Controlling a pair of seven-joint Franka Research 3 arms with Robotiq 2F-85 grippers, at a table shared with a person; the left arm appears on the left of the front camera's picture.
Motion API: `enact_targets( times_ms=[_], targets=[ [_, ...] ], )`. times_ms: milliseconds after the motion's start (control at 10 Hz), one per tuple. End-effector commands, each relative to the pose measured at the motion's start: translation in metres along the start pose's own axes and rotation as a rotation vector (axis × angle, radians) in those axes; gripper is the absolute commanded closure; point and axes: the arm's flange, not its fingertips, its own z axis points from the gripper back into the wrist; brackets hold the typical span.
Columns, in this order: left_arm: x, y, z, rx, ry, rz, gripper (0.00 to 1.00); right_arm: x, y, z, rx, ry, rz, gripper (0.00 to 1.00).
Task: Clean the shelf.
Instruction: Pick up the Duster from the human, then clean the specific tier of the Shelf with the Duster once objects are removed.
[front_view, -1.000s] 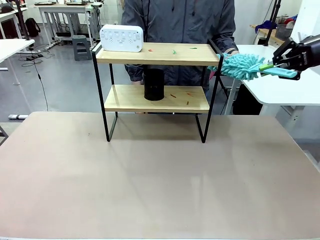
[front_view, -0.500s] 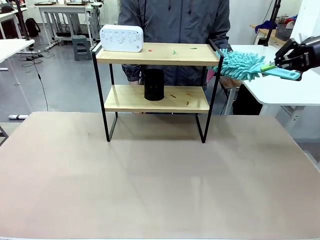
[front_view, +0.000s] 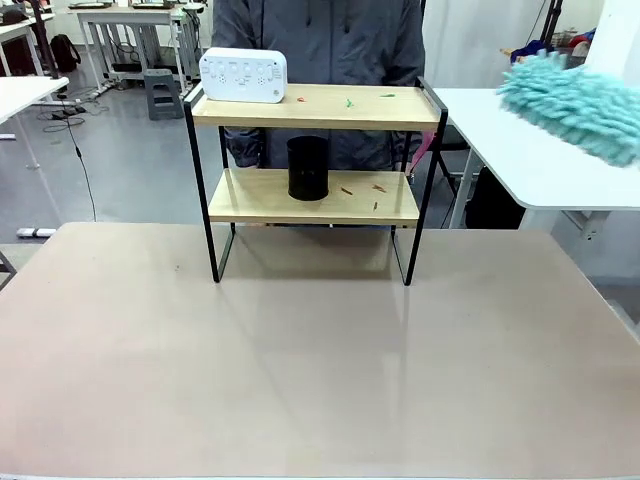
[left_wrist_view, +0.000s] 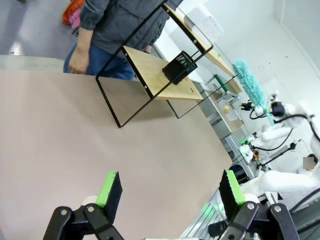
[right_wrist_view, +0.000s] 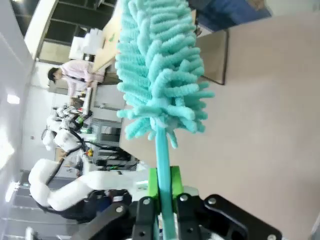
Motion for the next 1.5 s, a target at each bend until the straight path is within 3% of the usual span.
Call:
enact_targets(
  times_ms=[0, 100, 200, 300, 1400],
  targets=[
    [0.001, 0.0, -0.001, -0.012, -0.014, -0.021, 0.0, -0.06, -0.026, -0.011, -0.041, -0.105, 0.185, 1.0],
    [0.001, 0.0, -0.001, -0.012, -0.014, -0.021, 0.0, -0.077, -0.039, -0.02, -0.055, -0.165, 0.241, 1.0],
    [0.001, 0.0, -0.001, -0.012, -0.014, -0.021, 0.0, -0.077, -0.048, -0.029, -0.073, -0.157, 0.258, 1.0],
    [0.001, 0.0, -0.001, -0.012, -0.014, -0.021, 0.0, -0.062, -0.026, 0.002, -0.027, -0.085, 0.165, 1.0],
    [0.001, 0.0, -0.001, -0.012, -0.014, -0.021, 0.0, -0.062, -0.026, 0.002, -0.027, -0.085, 0.165, 1.0]
  ],
)
